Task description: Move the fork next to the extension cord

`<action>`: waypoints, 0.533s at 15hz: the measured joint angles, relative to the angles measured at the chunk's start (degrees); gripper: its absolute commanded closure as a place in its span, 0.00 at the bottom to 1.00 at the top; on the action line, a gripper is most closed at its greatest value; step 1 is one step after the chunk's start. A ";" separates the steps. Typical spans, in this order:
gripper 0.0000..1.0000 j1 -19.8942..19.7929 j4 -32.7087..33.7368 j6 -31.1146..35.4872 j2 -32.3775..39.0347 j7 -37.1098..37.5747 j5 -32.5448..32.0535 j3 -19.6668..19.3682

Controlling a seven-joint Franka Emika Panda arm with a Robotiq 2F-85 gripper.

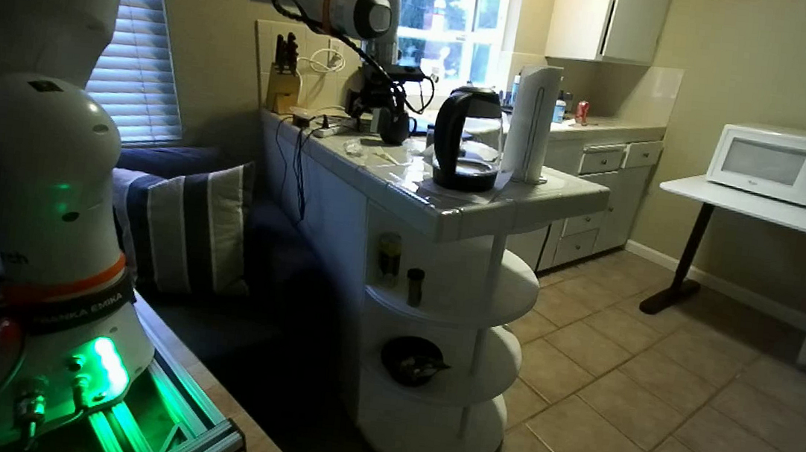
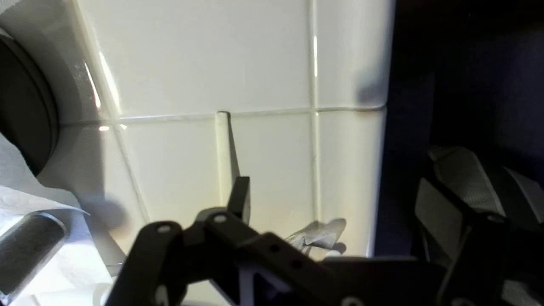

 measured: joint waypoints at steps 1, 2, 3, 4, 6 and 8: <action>0.00 -0.46 0.73 0.70 1.17 -1.07 0.36 0.39; 0.00 -1.00 1.41 1.57 2.31 -2.33 0.86 0.83; 0.00 -1.54 2.14 2.19 3.37 -3.60 1.49 1.30; 0.00 -2.10 2.88 2.58 4.45 -4.97 2.31 1.80; 0.00 -3.29 4.55 2.70 6.51 -8.13 4.31 2.97; 0.00 -4.27 6.26 2.70 8.45 -10.90 6.10 4.02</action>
